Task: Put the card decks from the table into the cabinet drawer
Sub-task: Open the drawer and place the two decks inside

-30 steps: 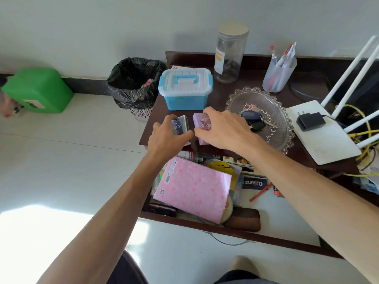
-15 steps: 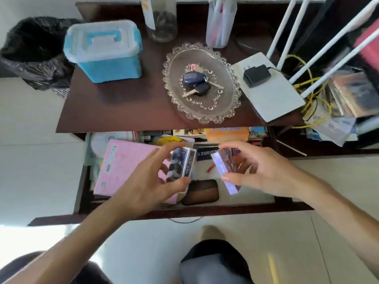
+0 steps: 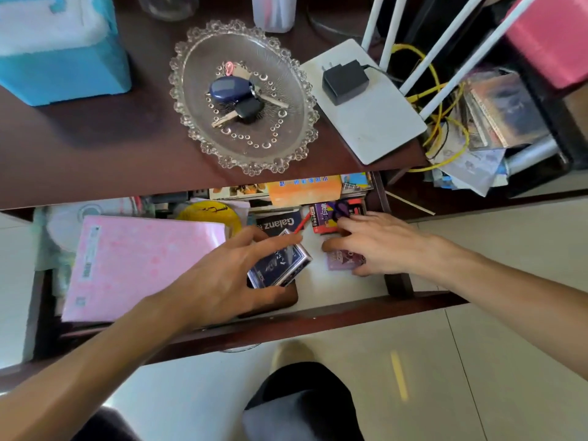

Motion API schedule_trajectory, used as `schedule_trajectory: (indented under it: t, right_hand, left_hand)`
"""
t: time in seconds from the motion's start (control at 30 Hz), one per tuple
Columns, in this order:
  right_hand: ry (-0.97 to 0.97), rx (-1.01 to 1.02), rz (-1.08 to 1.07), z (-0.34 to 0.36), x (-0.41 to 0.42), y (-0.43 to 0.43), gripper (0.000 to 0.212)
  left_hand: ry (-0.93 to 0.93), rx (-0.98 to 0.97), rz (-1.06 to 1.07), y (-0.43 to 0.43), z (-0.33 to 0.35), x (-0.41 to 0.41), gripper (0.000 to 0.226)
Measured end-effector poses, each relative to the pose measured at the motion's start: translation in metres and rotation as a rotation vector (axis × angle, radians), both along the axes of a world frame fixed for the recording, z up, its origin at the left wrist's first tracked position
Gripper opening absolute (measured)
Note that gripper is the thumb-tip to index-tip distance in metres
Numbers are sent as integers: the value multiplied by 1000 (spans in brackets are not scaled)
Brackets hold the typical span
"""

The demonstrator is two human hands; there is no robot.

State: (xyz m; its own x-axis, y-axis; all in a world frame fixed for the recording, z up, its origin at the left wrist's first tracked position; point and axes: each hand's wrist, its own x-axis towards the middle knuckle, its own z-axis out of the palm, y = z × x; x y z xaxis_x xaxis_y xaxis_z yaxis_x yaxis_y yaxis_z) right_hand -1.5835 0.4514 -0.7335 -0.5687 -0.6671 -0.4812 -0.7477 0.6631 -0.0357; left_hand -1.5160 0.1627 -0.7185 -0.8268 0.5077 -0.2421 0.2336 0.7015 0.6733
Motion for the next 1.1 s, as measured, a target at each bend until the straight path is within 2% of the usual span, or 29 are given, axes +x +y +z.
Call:
schedule_trajectory:
  t: [0.13, 0.33, 0.47, 0.6, 0.7, 0.87, 1.1]
  right_hand:
    - [71, 14, 86, 2, -2, 2, 65]
    - [112, 24, 94, 5, -6, 8, 66]
    - [88, -45, 27, 2, -4, 8, 68]
    - [7, -110, -143, 7, -2, 12, 86]
    - [-44, -289, -353, 18, -4, 17, 72]
    - [-50, -399, -458, 23, 7, 24, 52]
    - [-107, -497, -599, 24, 15, 36, 42]
  left_hand:
    - [5, -20, -60, 9, -4, 0, 75]
    - [34, -47, -125, 24, -10, -5, 81]
    - [18, -15, -125, 34, -14, -10, 81]
    - [-14, -62, -172, 50, -17, -16, 73]
    - [-61, -149, -269, 66, -22, -25, 68]
    - [-15, -276, -460, 95, -29, -29, 60]
    - [-69, -263, -416, 105, -38, -22, 49]
